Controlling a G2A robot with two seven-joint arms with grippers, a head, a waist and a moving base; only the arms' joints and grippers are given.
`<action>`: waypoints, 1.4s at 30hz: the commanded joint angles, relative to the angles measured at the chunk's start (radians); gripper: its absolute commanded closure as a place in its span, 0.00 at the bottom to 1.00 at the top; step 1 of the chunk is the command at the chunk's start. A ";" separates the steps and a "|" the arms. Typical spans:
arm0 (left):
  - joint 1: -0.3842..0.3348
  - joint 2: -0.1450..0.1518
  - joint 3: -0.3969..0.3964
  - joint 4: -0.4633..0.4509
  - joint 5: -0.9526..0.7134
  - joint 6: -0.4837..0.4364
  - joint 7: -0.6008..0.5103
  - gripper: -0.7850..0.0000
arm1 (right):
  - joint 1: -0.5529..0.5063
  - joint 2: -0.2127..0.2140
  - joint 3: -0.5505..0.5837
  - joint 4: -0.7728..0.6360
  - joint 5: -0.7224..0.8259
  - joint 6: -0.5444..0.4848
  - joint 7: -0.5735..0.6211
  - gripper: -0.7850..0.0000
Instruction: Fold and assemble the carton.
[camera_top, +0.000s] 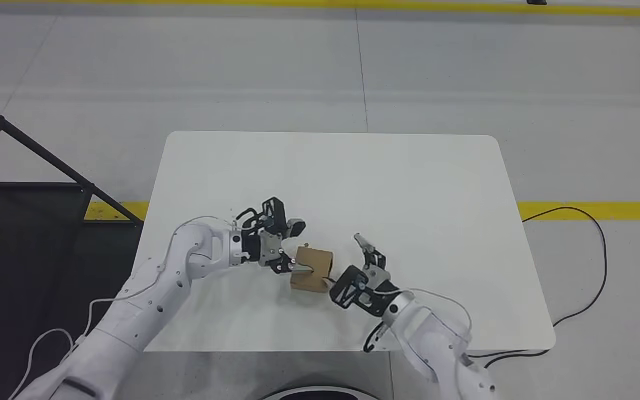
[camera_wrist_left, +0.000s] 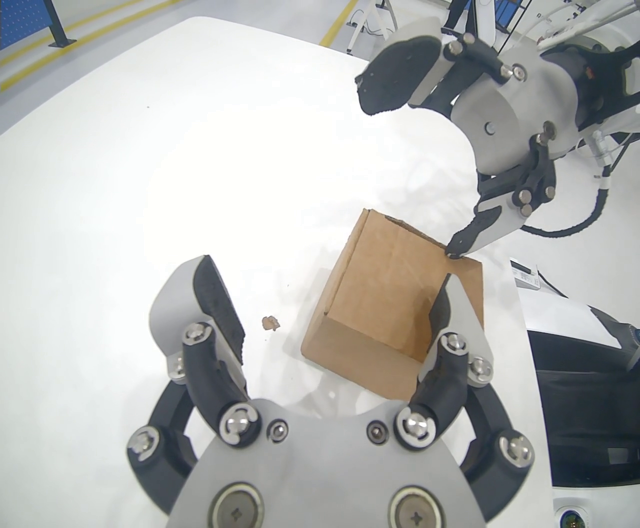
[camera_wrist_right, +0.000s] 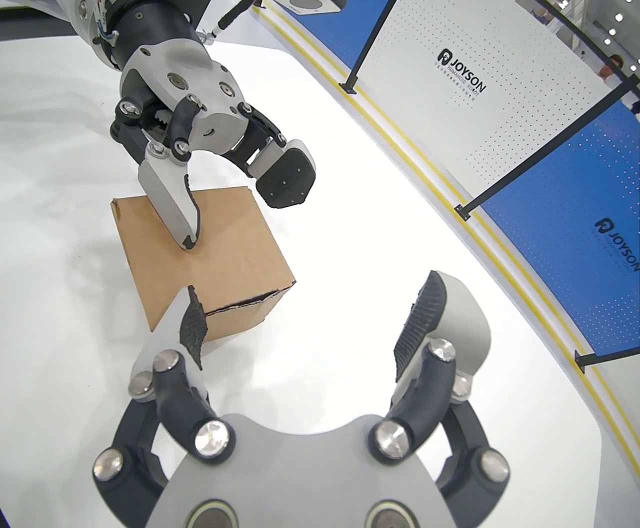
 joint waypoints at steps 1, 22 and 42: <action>0.004 0.002 -0.003 -0.005 0.005 0.000 0.006 0.00 | -0.009 0.001 0.004 -0.006 -0.003 0.018 -0.023 0.00; 0.081 0.025 -0.098 -0.055 0.063 0.000 0.166 0.00 | 0.065 -0.008 -0.010 0.031 0.081 -0.051 0.052 0.00; 0.118 0.055 -0.145 -0.071 0.118 0.000 0.258 0.00 | -0.106 0.003 -0.019 0.018 0.085 0.067 -0.249 0.00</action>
